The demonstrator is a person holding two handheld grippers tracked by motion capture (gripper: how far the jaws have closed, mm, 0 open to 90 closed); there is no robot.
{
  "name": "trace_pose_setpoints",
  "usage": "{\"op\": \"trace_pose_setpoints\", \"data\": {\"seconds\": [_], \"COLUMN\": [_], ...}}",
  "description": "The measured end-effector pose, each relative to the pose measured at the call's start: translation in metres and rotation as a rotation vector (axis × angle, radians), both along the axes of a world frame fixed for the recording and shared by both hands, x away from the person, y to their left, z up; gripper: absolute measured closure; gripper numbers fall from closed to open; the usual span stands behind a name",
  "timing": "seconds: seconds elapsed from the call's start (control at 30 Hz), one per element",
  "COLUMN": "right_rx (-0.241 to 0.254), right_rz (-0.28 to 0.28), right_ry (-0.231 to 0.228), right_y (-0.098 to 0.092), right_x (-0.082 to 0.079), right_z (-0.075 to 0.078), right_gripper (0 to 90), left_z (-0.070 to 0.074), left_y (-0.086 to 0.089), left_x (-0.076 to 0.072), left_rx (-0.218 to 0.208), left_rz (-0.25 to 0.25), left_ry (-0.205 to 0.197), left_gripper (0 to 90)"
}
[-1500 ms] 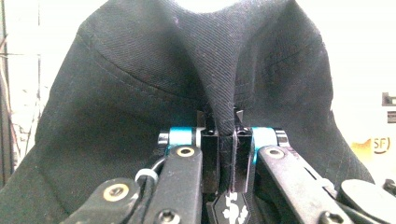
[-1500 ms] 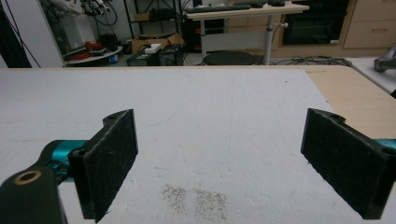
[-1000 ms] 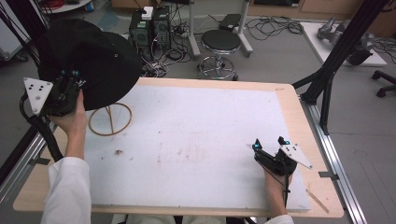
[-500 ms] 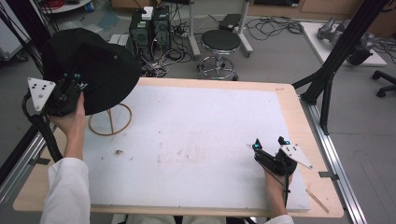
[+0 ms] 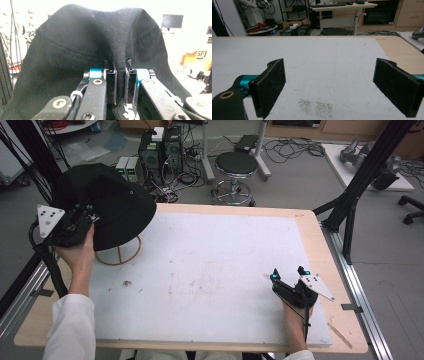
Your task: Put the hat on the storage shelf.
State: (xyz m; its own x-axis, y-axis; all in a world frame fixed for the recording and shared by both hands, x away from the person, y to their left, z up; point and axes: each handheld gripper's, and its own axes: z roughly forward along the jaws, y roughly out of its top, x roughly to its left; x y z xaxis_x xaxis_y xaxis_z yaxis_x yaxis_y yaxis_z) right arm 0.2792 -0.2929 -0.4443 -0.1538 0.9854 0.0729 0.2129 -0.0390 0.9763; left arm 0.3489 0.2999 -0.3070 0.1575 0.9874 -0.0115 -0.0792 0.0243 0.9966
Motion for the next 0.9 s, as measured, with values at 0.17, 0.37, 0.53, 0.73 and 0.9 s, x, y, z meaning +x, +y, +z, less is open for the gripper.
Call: {"op": "trace_pose_setpoints", "data": {"seconds": [0.17,0.37,0.53,0.73,0.9], "right_rx": [0.002,0.002,0.002,0.002,0.003], "right_rz": [0.0,0.001,-0.003,-0.004,-0.006], "right_ry": [0.0,-0.001,-0.001,-0.003,-0.001], "right_y": [0.0001,0.0002,-0.0001,0.0005,0.0], "right_x": [0.0001,0.0001,-0.0001,-0.0004,-0.0006], "right_z": [-0.0001,0.0002,0.0004,0.0005,0.0007], "right_gripper": [10.2,10.2,10.1,10.1,10.2], "left_z": [-0.0015,-0.0034,-0.0073,-0.0062,-0.0045], "left_y": [-0.0016,-0.0013,-0.0006,-0.004,-0.0043], "left_x": [-0.0011,-0.0002,0.0023,0.001,-0.002], "left_rx": [0.0,-0.009,-0.033,-0.015,-0.015], "left_rz": [0.006,0.009,-0.012,0.009,0.018], "left_ry": [-0.005,0.0,0.008,-0.018,-0.055], "left_gripper": [82.8,78.2,67.4,51.2,42.6]}}
